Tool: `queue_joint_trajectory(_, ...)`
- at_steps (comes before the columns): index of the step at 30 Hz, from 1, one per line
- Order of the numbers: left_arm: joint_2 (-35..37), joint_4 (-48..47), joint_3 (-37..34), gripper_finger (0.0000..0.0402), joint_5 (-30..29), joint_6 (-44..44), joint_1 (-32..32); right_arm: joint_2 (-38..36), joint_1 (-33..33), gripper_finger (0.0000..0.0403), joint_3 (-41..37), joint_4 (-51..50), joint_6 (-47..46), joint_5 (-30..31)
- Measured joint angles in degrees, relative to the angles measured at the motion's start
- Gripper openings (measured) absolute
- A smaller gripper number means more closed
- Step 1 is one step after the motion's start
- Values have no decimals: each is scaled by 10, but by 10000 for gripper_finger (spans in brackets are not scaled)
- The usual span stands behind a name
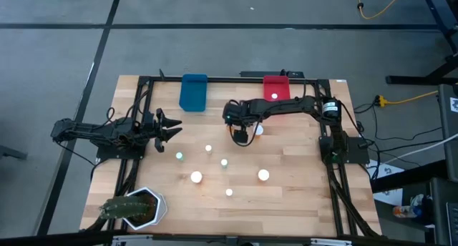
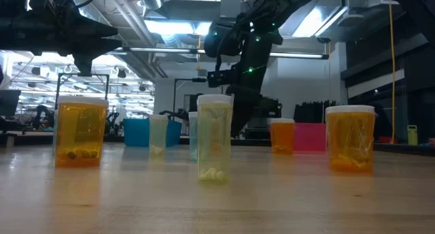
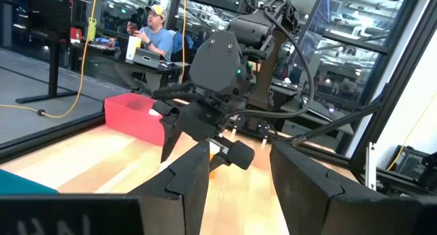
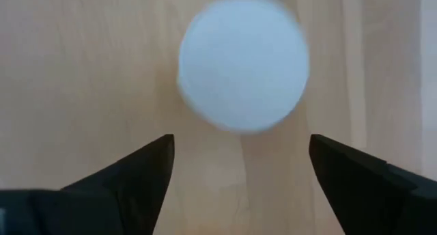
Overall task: Pick and place medicine bottles into bin by pill shape (circle, oval)
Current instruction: Put the big orange pill bottle into the blue bin
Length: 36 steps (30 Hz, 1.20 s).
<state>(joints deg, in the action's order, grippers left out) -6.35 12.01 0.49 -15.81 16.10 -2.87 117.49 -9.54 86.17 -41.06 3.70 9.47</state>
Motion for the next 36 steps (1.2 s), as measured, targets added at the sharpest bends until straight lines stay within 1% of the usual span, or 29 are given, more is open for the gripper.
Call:
queue_joint_trajectory(6,0,0,0,147,0,0,0,0,1,337,0,12,28,-1)
queue_joint_trajectory(12,0,0,0,147,0,-2,0,0,1,337,0,37,20,-1)
queue_joint_trajectory(14,0,-1,0,147,0,-2,0,-1,1,336,0,48,2,-1)
queue_joint_trajectory(18,0,-25,0,147,0,-55,0,-1,1,336,0,63,-32,-1)
queue_joint_trajectory(20,0,-41,0,147,0,-75,0,-1,1,336,0,66,-34,-1)
queue_joint_trajectory(28,0,-51,0,147,0,-85,0,-1,1,336,0,84,-52,0)
queue_joint_trajectory(36,0,-52,0,147,0,-120,0,-1,1,315,0,83,-52,0)
